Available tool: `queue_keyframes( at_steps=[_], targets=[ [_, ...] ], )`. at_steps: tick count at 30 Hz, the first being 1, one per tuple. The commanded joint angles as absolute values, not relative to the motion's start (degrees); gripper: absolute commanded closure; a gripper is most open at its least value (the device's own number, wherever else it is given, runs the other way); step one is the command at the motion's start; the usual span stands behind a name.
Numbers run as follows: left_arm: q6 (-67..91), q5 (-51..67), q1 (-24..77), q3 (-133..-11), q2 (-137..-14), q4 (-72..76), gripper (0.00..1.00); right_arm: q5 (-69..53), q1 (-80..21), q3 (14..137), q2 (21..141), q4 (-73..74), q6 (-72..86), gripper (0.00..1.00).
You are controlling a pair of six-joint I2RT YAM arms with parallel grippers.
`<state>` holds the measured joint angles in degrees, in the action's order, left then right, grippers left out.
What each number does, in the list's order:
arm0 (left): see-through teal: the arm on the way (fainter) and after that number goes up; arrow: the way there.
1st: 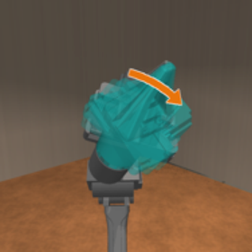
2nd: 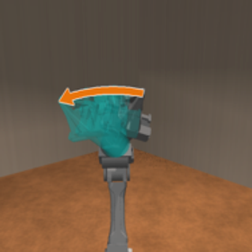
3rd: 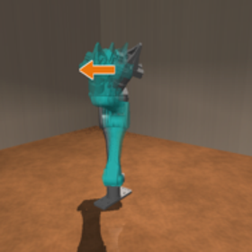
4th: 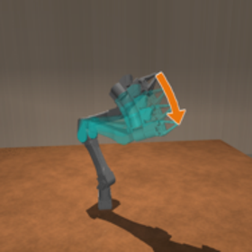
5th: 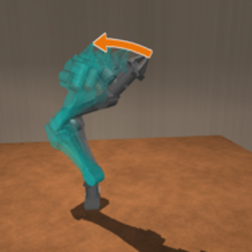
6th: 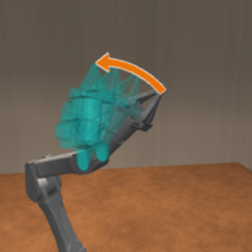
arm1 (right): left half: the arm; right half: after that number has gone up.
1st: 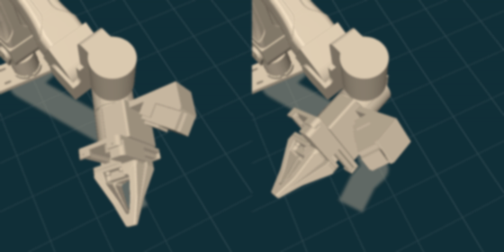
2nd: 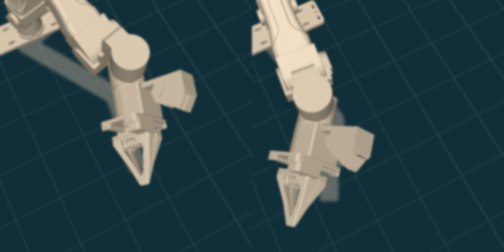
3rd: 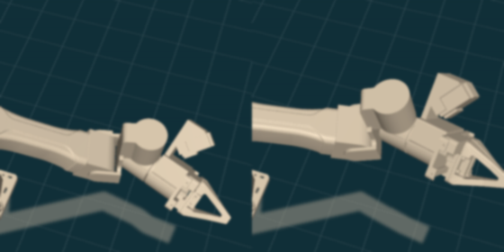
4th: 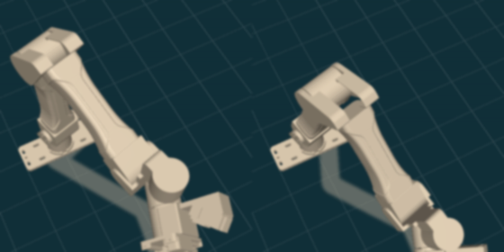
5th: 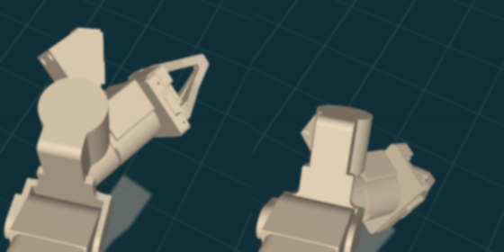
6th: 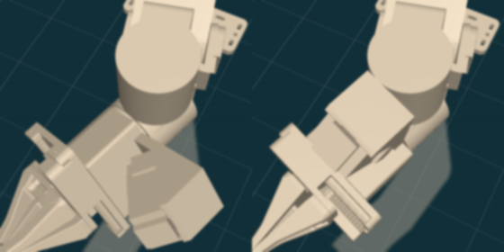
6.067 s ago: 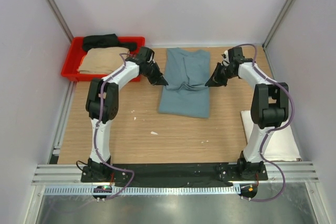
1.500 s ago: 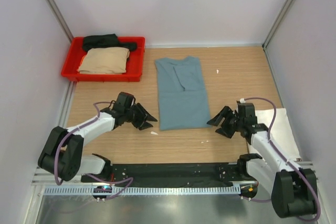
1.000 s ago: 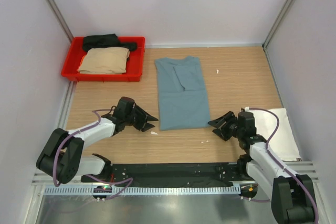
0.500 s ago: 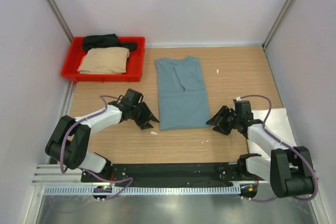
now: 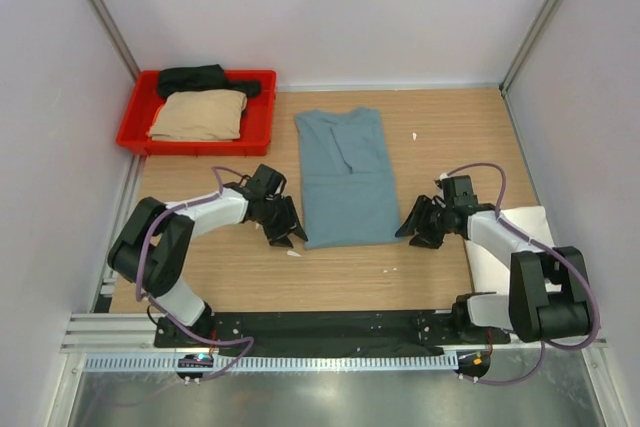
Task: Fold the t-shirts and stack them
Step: Fold the tshirt
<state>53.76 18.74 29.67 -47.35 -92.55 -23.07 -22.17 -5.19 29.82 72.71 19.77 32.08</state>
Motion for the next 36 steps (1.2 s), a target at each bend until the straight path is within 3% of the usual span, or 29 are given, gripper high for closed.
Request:
queue_keyframes(
  at_steps=[1, 12, 36],
  targets=[
    [51.06, 18.54, 30.67, -49.3, -94.39, -22.5, 0.53, -19.42, -5.62, 32.34, 75.75, 22.24, 26.64, 0.47],
    [52.03, 18.19, 30.94, -49.48, -97.47, -22.15, 0.53, -22.85, -10.1, 33.92, 82.26, 19.07, 23.11, 0.49],
    [55.81, 17.66, 31.03, -49.75, -102.48, -26.98, 0.56, -22.94, -10.72, 32.7, 82.97, 18.02, 23.73, 0.53]
  ],
)
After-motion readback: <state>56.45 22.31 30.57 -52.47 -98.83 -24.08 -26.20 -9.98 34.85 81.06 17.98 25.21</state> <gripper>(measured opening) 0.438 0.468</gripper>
